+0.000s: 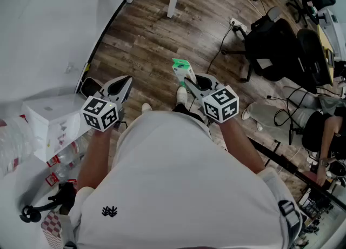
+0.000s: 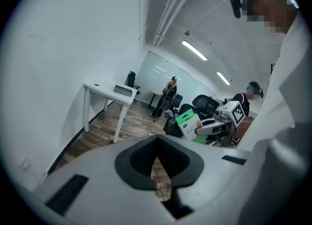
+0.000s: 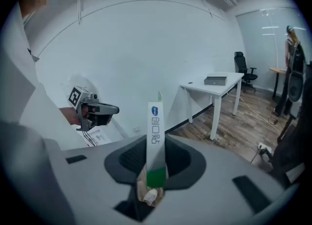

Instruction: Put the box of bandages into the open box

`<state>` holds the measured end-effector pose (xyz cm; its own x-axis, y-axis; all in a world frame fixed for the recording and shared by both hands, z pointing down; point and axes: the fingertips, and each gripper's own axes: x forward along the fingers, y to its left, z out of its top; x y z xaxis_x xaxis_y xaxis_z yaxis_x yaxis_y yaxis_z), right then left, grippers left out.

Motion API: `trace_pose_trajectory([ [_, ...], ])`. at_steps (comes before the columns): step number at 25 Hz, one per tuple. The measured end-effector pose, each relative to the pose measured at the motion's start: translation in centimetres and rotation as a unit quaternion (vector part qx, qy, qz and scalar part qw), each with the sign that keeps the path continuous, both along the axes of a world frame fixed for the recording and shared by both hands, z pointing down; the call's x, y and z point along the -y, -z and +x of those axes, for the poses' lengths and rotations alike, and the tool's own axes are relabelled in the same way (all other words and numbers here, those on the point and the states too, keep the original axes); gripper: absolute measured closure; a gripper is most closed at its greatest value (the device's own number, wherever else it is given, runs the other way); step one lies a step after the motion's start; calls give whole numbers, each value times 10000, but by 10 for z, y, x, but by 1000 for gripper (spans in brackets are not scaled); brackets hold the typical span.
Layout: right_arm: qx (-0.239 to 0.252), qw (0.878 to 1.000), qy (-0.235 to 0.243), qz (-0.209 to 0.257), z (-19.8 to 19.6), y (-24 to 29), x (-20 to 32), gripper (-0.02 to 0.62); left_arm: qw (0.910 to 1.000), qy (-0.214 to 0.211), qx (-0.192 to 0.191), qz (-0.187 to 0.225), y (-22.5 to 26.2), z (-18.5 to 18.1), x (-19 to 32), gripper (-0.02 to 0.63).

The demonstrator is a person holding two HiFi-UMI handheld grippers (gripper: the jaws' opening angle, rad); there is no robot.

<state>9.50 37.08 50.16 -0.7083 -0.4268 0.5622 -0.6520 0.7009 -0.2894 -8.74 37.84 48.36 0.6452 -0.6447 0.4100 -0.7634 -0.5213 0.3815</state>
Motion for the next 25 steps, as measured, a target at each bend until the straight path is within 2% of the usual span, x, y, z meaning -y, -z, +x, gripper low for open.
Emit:
trace_pose_trajectory([
  [6, -114, 9997, -155, -130, -26, -10, -9, 512, 9988, -163, 455, 80, -8, -41, -6, 607],
  [8, -134, 9996, -216, -157, -31, -11, -10, 512, 9990, -201, 407, 55, -12, -48, -7, 607],
  [11, -174, 9993, -269, -182, -37, -9, -6, 512, 9997, -204, 84, -102, -18, -53, -1, 607],
  [16, -153, 9990, -340, -233, -29, -15, 19, 512, 9994, -249, -178, -190, -20, -38, 29, 607],
  [22, 44, 9984, -475, -313, -16, -19, 84, 512, 9991, -360, -11, -217, -14, -19, 92, 607],
  [25, 90, 9982, -502, -324, -7, -17, 122, 513, 9986, -501, 125, -105, -4, -4, 130, 607],
])
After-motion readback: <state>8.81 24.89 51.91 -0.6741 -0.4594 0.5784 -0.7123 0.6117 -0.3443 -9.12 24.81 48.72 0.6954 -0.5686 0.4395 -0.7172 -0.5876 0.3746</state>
